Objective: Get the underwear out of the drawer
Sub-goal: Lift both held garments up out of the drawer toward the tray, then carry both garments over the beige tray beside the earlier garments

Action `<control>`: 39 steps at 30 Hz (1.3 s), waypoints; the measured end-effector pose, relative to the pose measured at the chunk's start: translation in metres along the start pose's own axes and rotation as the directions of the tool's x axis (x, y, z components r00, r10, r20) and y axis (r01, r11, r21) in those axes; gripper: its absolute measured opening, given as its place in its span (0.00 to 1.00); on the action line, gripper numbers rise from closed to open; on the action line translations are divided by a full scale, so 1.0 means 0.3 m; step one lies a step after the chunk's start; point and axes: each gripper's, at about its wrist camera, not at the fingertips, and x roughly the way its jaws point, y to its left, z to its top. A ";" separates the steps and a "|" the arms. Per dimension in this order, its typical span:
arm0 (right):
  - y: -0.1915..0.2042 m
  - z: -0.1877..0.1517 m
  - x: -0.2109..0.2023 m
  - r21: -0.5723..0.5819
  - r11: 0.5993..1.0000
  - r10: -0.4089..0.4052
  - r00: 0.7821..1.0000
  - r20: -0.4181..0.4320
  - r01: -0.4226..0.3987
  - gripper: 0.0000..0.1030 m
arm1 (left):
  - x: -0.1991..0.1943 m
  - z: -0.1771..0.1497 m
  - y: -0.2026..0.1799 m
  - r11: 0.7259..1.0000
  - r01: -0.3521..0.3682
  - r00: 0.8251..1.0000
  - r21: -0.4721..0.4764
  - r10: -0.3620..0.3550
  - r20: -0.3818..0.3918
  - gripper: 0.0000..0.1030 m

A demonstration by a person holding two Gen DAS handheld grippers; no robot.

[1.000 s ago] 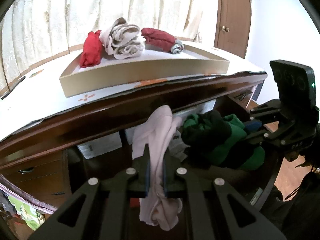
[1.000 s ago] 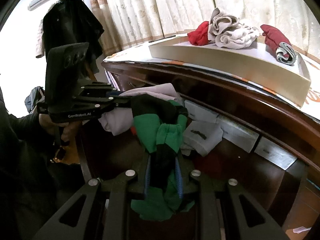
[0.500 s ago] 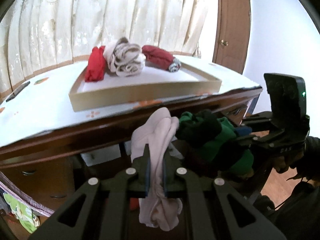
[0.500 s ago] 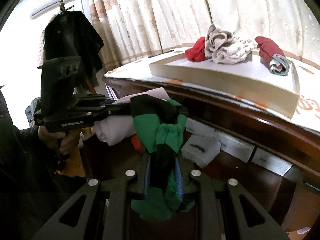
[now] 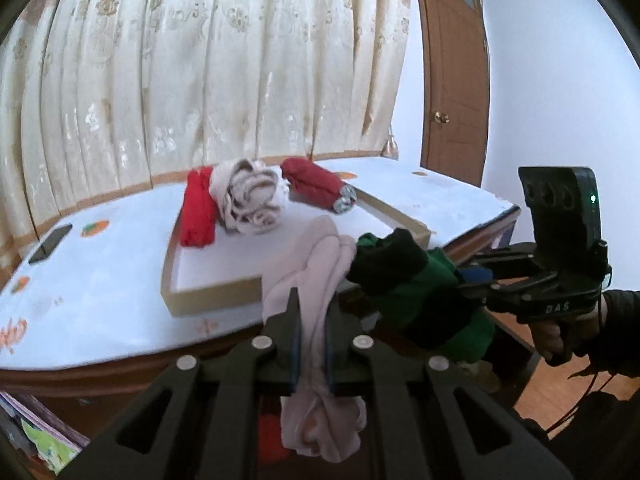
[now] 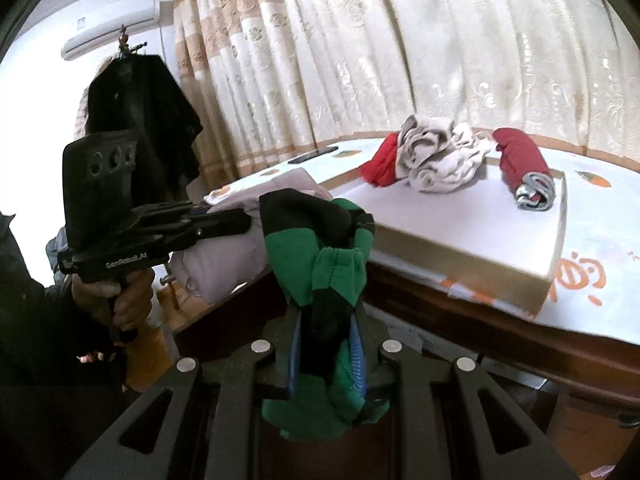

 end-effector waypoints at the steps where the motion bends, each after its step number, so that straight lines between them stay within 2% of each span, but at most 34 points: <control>1: -0.005 0.008 -0.002 0.005 1.000 -0.005 1.000 0.006 0.005 0.22 | 0.006 0.013 0.001 1.000 -0.012 1.000 0.004 0.012 0.000 0.06; 8: -0.025 0.062 -0.015 0.007 0.999 -0.035 0.999 0.035 0.034 0.22 | 0.057 0.105 0.010 0.998 -0.058 0.998 0.023 0.058 0.007 0.06; 18: -0.044 0.142 -0.029 -0.019 0.997 -0.074 0.995 0.061 0.076 0.22 | 0.131 0.185 0.020 0.997 -0.068 0.998 0.029 0.068 -0.003 0.06; 39: -0.142 0.200 -0.008 0.034 0.993 -0.114 0.992 0.060 0.112 0.22 | 0.210 0.274 0.059 0.997 -0.072 0.997 0.005 0.072 0.003 0.06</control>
